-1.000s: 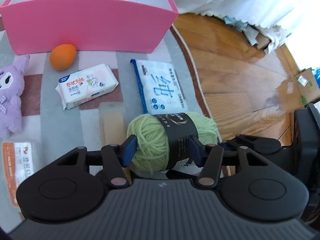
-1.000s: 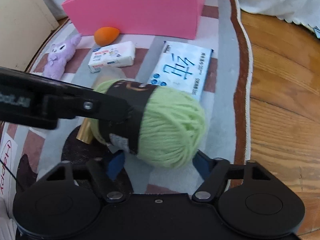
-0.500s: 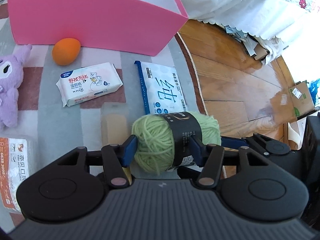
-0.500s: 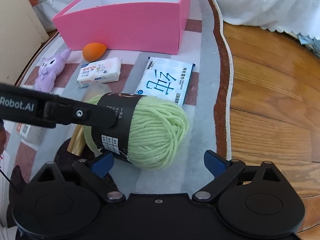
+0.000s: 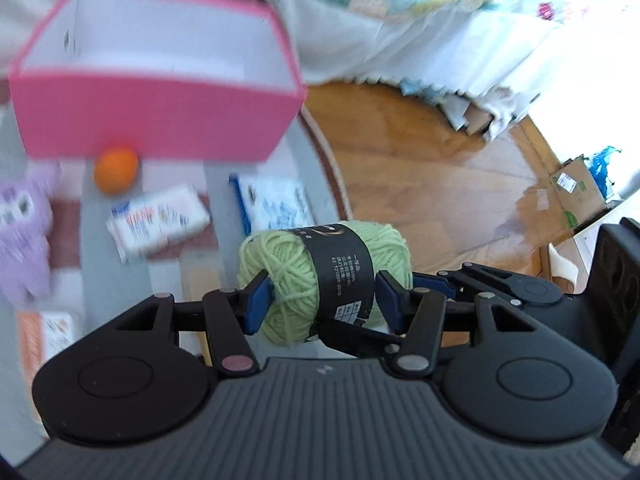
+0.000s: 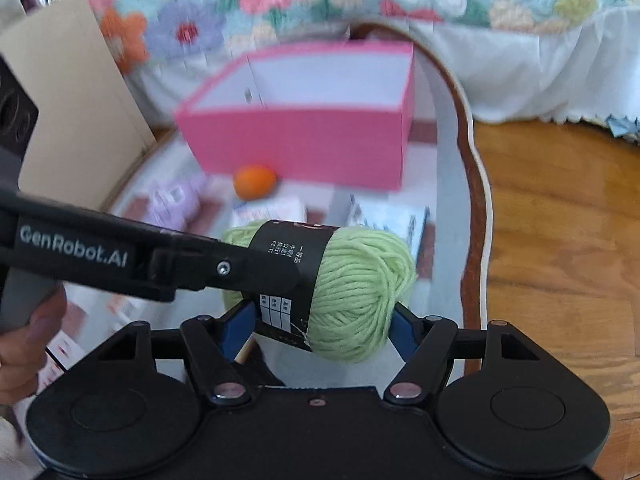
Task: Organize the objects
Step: 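Lift the yarn ball with the right gripper and release it into the pink box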
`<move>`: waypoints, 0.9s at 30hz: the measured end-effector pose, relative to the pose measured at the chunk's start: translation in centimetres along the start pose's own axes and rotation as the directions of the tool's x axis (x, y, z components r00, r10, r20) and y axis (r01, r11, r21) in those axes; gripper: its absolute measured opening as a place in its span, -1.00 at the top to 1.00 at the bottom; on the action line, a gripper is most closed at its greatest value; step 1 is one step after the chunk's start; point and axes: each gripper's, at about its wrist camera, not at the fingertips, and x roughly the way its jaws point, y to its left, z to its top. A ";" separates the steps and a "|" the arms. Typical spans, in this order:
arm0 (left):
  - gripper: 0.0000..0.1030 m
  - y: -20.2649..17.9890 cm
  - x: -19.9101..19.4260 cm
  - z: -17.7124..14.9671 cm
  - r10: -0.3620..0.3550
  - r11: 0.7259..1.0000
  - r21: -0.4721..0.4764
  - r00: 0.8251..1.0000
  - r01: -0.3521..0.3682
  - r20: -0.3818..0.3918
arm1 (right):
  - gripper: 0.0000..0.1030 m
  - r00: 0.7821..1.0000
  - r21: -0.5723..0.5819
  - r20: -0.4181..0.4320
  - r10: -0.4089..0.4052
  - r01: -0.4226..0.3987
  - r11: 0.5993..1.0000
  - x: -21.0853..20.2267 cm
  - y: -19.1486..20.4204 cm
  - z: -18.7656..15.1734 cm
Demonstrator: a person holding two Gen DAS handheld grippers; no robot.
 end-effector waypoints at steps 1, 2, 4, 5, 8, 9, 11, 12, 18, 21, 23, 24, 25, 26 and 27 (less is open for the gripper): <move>-0.05 -0.2 -0.8 0.5 -0.001 1.000 0.009 1.000 0.001 0.006 | -0.45 1.000 0.001 0.020 0.008 -0.008 1.000 -0.6 0.2 0.5; -0.05 -0.4 -1.7 1.1 0.001 1.000 0.025 1.000 -0.002 0.017 | -0.45 0.999 -0.005 0.040 0.012 -0.012 1.000 -1.2 0.4 1.1; -0.06 -0.9 -3.3 2.4 0.016 0.998 0.067 0.999 -0.018 0.032 | -0.45 0.996 -0.043 0.087 0.016 -0.012 0.999 -2.3 1.5 2.7; -0.07 -1.1 -4.0 3.1 0.030 0.995 0.095 0.999 -0.033 0.038 | -0.45 0.994 -0.059 0.108 0.021 -0.015 0.998 -2.8 1.9 3.5; -0.10 -1.5 -6.1 5.5 0.048 0.985 0.160 0.995 -0.062 0.091 | -0.47 0.983 -0.120 0.175 0.055 -0.035 0.992 -4.6 3.2 6.1; -0.11 -1.4 -6.5 6.2 0.042 0.985 0.165 0.994 -0.058 0.098 | -0.48 0.979 -0.135 0.194 0.061 -0.035 0.990 -4.7 3.6 7.0; -0.11 -1.3 -6.8 7.8 0.048 0.982 0.178 0.991 -0.069 0.121 | -0.48 0.976 -0.153 0.211 0.058 -0.026 0.988 -4.5 4.1 8.4; -0.11 -1.2 -6.7 8.7 0.063 0.978 0.189 0.989 -0.088 0.134 | -0.47 0.973 -0.158 0.222 0.063 -0.028 0.987 -4.2 4.3 9.3; -0.11 1.4 -4.5 13.9 0.111 0.979 0.150 0.982 -0.134 0.155 | -0.37 0.971 -0.096 0.225 0.083 -0.063 0.993 -1.4 3.7 13.5; -0.11 3.1 -2.5 15.8 0.157 0.979 0.100 0.969 -0.178 0.190 | -0.16 0.979 -0.039 0.185 0.085 -0.079 0.996 1.1 2.7 14.8; -0.09 4.1 -0.6 16.7 0.178 0.976 0.084 0.962 -0.199 0.209 | -0.09 0.981 0.008 0.163 0.110 -0.113 0.994 2.9 2.0 15.5; -0.07 4.6 0.3 17.1 0.185 0.978 0.062 0.962 -0.201 0.200 | -0.07 0.985 0.024 0.147 0.091 -0.095 0.995 4.1 1.7 15.8; -0.07 5.3 1.3 17.5 0.182 0.981 0.039 0.966 -0.192 0.181 | -0.06 0.990 0.030 0.128 0.064 -0.068 0.997 5.2 1.6 15.9; -0.07 5.8 2.3 17.8 0.179 0.982 0.023 0.970 -0.185 0.165 | -0.06 0.993 0.036 0.110 0.043 -0.047 0.998 6.2 1.4 16.1; -0.07 6.2 3.1 17.9 0.184 0.982 0.015 0.971 -0.189 0.155 | -0.06 0.995 0.040 0.093 0.021 -0.025 0.999 7.3 1.3 16.2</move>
